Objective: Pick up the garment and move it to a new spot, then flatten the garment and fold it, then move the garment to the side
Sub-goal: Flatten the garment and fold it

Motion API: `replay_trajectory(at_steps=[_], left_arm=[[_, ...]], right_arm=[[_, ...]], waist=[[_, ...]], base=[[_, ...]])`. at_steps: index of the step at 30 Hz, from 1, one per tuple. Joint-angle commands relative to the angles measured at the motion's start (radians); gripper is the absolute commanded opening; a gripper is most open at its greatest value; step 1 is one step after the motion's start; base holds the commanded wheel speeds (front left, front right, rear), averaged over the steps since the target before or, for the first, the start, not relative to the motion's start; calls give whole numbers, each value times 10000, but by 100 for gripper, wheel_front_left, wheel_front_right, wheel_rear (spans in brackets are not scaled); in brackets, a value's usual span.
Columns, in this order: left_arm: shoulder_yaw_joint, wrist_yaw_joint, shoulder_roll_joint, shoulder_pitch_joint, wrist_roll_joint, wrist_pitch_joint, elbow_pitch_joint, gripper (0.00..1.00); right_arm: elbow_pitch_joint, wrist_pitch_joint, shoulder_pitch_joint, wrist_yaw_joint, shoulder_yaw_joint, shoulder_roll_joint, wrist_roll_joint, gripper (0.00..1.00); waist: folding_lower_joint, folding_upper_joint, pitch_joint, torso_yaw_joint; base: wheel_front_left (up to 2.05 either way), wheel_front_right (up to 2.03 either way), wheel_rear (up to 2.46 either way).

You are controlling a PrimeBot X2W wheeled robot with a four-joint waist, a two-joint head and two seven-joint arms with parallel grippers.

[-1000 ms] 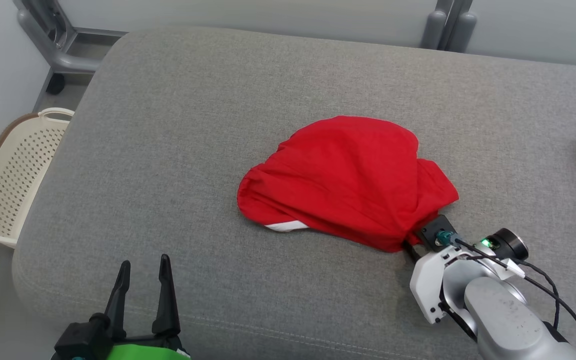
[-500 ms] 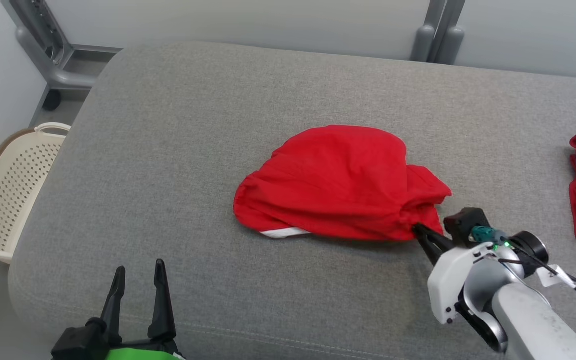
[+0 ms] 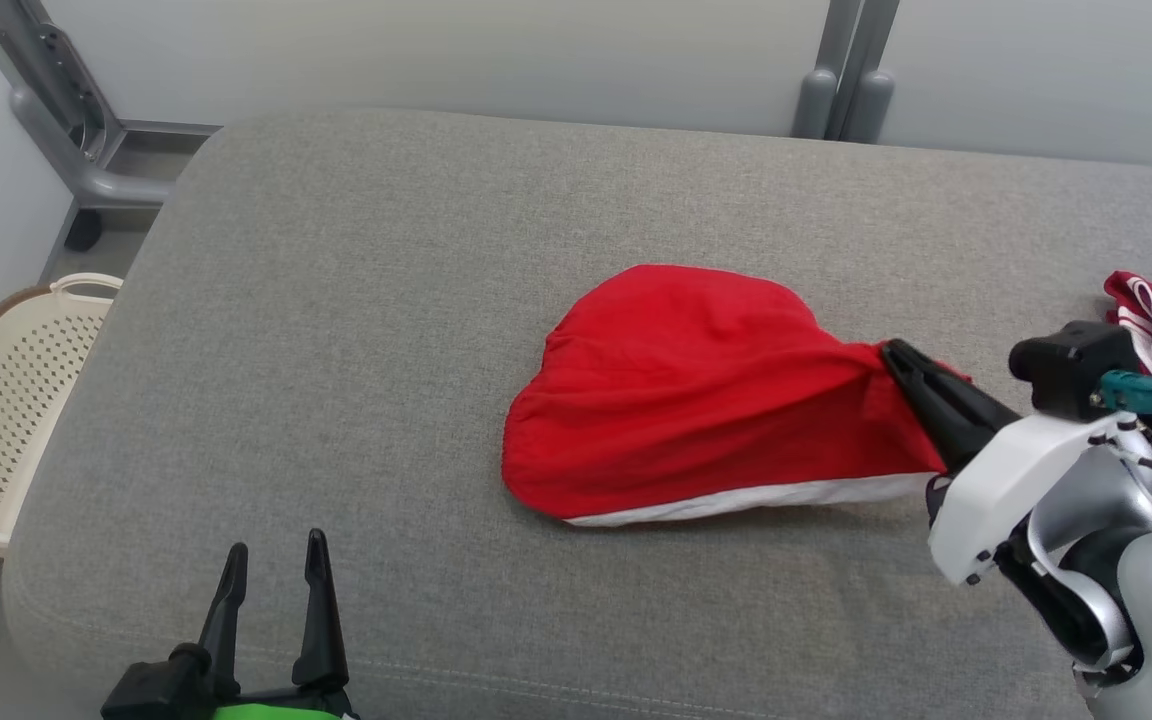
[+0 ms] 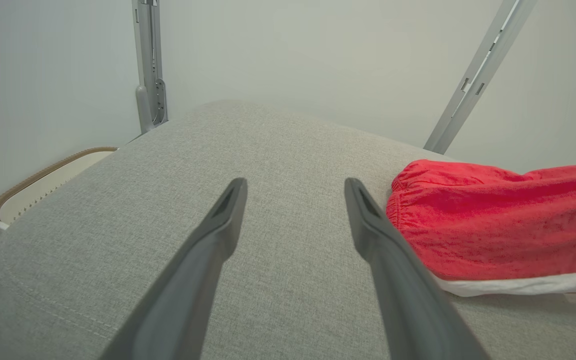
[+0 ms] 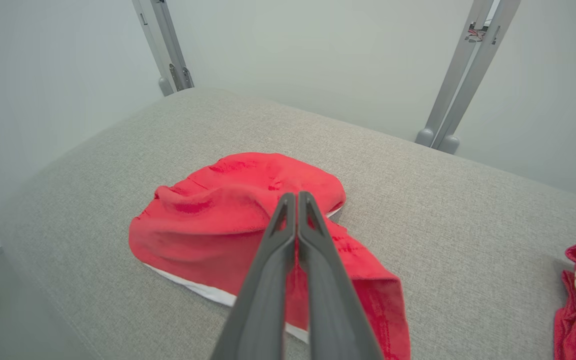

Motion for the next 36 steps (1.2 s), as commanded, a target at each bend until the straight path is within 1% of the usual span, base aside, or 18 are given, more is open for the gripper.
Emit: replay_trajectory(at_steps=[1,3,4,6,9,10,12,14,19,23,24,25,26,31,36], left_arm=[[18,-50,8,-30,69,-3,16,100],[-1,-68,8,-50,65,-3,32,100],[-1,-68,8,-50,65,-3,32,100],[5,-72,8,-28,59,-3,68,100],[8,-90,7,-79,78,-3,83,100],[20,-89,7,-114,76,-3,75,100],[10,-114,7,-201,84,-3,70,100],[-23,-156,7,-291,88,-3,68,100],[-165,-186,9,-518,114,-3,95,100],[-346,-191,7,-636,88,-3,117,100],[-388,-170,9,-692,73,-3,108,100],[-426,-145,7,-722,59,-3,99,100],[-473,-121,7,-749,47,-3,83,100],[-580,3,9,-875,-27,-3,23,100],[-495,176,9,-820,-58,-3,83,100]], right_arm=[[-138,86,-174,-8,-149,4,67,0],[-110,481,-413,-7,-436,-39,-32,0],[-110,481,-413,-7,-436,-39,-32,0],[227,747,-595,-8,-662,87,71,0],[1074,1107,-995,-7,-738,59,8,0],[1427,1167,-1184,-7,-772,204,150,0],[2259,1161,-1643,-5,-726,236,143,0],[3135,928,-2226,-2,-813,517,381,0],[5477,27,-3905,-5,-1335,1116,302,0],[7263,-705,-4993,-5,-1673,1201,-119,0],[7695,-946,-5234,-5,-1772,1232,-271,7],[8081,-1161,-5432,-4,-1839,1249,-425,79],[8474,-1349,-5617,-5,-1950,1233,-575,100],[9727,-2374,-6269,-5,-2050,1095,-1180,100],[10178,-3468,-6333,-5,-1983,984,-1310,100]], waist=[[0,-1,-27,43],[0,-1,-34,109],[0,-1,-34,109],[0,-1,-17,140],[0,-1,66,187],[0,-1,114,193],[0,-1,232,223],[0,-1,364,279],[0,-1,703,562],[0,-1,974,938],[0,-1,1040,1029],[0,-1,1102,1108],[0,-1,1172,1178],[0,-1,1336,1335],[0,-1,1185,1033]], base=[[0,0,0],[0,0,0],[0,0,0],[0,0,0],[0,0,0],[0,0,0],[0,0,0],[0,0,0],[0,0,0],[0,0,0],[0,0,0],[0,0,0],[0,0,0],[0,0,0],[0,0,0]])
